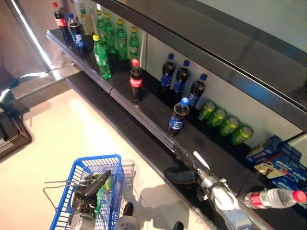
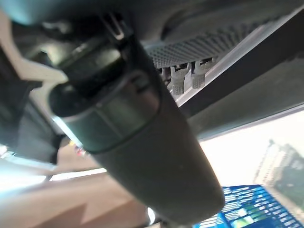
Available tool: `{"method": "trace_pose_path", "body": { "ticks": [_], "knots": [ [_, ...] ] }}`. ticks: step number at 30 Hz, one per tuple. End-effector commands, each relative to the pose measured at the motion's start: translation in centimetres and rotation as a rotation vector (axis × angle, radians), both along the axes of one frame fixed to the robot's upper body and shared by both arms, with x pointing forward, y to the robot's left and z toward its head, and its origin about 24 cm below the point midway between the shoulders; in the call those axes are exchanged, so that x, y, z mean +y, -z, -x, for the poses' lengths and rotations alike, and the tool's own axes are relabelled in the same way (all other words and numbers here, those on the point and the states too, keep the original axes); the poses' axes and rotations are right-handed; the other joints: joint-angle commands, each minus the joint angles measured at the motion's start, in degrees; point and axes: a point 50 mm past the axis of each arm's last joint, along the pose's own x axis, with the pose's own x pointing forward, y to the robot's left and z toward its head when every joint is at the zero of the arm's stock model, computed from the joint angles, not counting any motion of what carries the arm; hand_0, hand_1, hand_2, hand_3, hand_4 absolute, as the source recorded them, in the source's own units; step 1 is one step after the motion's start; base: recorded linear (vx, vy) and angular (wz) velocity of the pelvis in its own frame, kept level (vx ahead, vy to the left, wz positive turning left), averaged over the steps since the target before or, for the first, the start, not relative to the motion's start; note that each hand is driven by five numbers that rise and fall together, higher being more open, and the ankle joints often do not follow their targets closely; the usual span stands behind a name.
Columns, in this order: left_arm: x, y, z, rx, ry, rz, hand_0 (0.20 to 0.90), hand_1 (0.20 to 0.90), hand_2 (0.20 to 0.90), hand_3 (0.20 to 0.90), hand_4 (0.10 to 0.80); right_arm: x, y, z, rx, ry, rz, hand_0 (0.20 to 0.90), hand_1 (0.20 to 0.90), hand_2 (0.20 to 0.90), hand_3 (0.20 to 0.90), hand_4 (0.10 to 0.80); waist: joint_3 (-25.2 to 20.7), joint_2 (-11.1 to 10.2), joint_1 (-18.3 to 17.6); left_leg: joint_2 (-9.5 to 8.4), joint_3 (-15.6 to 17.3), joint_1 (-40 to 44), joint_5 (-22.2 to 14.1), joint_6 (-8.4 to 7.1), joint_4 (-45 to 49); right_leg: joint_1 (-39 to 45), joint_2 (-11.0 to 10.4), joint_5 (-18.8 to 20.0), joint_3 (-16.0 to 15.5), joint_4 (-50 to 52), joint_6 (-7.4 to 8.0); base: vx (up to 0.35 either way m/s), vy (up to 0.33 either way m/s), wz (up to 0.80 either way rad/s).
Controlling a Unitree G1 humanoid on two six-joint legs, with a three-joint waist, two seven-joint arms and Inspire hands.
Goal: Pick up the drink and place into the basket.
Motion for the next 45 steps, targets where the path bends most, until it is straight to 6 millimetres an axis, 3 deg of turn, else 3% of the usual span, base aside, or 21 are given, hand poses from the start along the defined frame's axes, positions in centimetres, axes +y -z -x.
{"method": "trace_pose_path", "body": {
  "ticks": [1, 10, 25, 33, 42, 45],
  "knots": [
    [2.5, -5.7, -5.5, -0.371, 0.052, -0.268, 0.3, 0.3, 0.3, 0.2, 0.1, -1.0, -1.2, -0.3, -0.122, 0.019, 0.044, 0.9, 0.9, 0.9, 0.9, 0.8, -9.03, 5.06, -0.49, -0.11, 2.9, 3.07, -2.8, 0.26, -0.1, -0.33, 0.04, 2.22, -0.4, 1.19, 0.21, 0.006, 0.003, -0.04],
    [3.2, -2.3, -4.1, -0.163, 0.024, -0.287, 0.3, 0.3, 0.3, 0.2, 0.1, -2.8, 2.3, 1.1, 0.022, 0.058, 0.186, 0.9, 0.9, 0.9, 0.9, 0.8, -9.48, 5.08, -2.84, -0.25, 3.59, 3.61, -3.33, 0.22, -0.1, -0.8, 0.08, 2.42, 0.98, 1.47, 0.24, -0.002, -0.01, -0.06],
    [3.6, -0.5, -3.4, -0.037, 0.047, -0.28, 0.3, 0.3, 0.3, 0.2, 0.1, -4.8, 7.0, 4.3, 0.254, 0.12, 0.309, 0.9, 0.9, 0.9, 0.9, 0.8, -9.91, 5.5, -4.55, -0.5, 3.86, 4.03, -3.79, 0.54, -0.1, -1.23, 0.35, 1.82, 2.1, 2.4, -0.39, -0.003, -0.002, -0.01],
    [3.7, 0.6, -2.6, 0.036, 0.089, -0.274, 0.3, 0.3, 0.3, 0.2, 0.1, -7.5, 10.3, 8.1, 0.474, 0.185, 0.401, 0.9, 0.9, 0.9, 0.9, 0.8, -10.06, 6.08, -4.58, -0.44, 4.24, 4.44, -4.02, 0.71, -0.1, -1.21, 0.57, 1.19, 2.38, 3.04, -0.88, -0.001, 0.0, -0.02],
    [3.2, 2.9, -0.3, 0.214, 0.167, -0.246, 0.3, 0.3, 0.3, 0.2, 0.1, -9.4, 12.8, 12.9, 0.83, 0.281, 0.39, 0.9, 0.9, 0.9, 0.9, 0.8, -10.17, 6.53, -4.02, -0.43, 4.16, 4.92, -4.22, 0.89, -0.1, -0.88, 0.97, 0.39, 2.39, 3.54, -1.55, 0.005, -0.01, -0.01],
    [3.1, 3.4, 0.2, 0.257, 0.193, -0.237, 0.3, 0.3, 0.3, 0.2, 0.1, -9.6, 13.0, 13.5, 0.883, 0.288, 0.379, 0.9, 0.9, 0.9, 0.9, 0.8, -10.09, 6.64, -3.79, -0.4, 4.11, 5.18, -4.24, 0.87, -0.04, -0.52, 1.16, 0.1, 2.2, 3.62, -1.85, 0.016, -0.039, 0.01]
  ]
}}
